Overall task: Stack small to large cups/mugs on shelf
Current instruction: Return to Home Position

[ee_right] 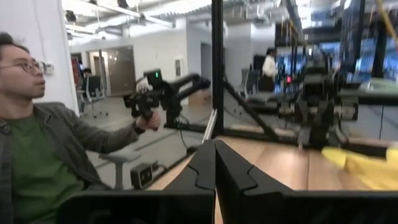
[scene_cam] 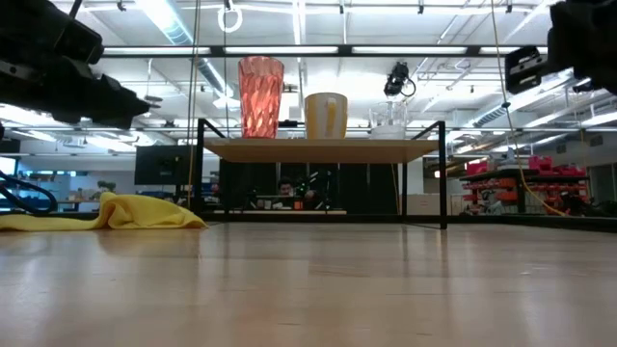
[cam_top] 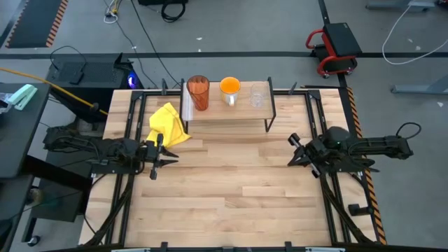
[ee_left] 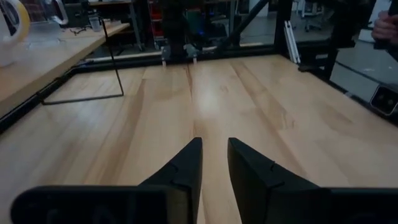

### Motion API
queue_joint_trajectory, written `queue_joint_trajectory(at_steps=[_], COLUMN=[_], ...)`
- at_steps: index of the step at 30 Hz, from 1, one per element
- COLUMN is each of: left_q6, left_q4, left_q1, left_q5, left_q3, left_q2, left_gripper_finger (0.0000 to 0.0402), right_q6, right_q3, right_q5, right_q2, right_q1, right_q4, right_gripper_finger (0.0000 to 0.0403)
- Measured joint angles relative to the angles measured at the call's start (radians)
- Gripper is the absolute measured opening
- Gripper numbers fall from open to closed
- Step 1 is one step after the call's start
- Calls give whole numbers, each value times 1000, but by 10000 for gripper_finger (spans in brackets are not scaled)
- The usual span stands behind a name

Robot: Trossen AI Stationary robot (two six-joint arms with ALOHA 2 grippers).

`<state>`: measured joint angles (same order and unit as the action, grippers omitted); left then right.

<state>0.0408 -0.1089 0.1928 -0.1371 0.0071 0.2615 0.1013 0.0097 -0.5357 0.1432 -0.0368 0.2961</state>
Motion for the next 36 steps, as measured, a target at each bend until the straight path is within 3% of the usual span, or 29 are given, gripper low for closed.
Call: queue_joint_trajectory(at_steps=[9,36], left_q6=[31,23], left_q4=[57,59], left_q1=[0,0], left_q5=[0,0], left_q3=[0,0], left_q2=[0,0], left_gripper_finger=[85,81], right_q6=[0,11], right_q3=[0,0], right_q5=[0,0], right_q2=[0,0], right_q1=[0,0], right_q4=[-110,-109], right_gripper_finger=[5,5])
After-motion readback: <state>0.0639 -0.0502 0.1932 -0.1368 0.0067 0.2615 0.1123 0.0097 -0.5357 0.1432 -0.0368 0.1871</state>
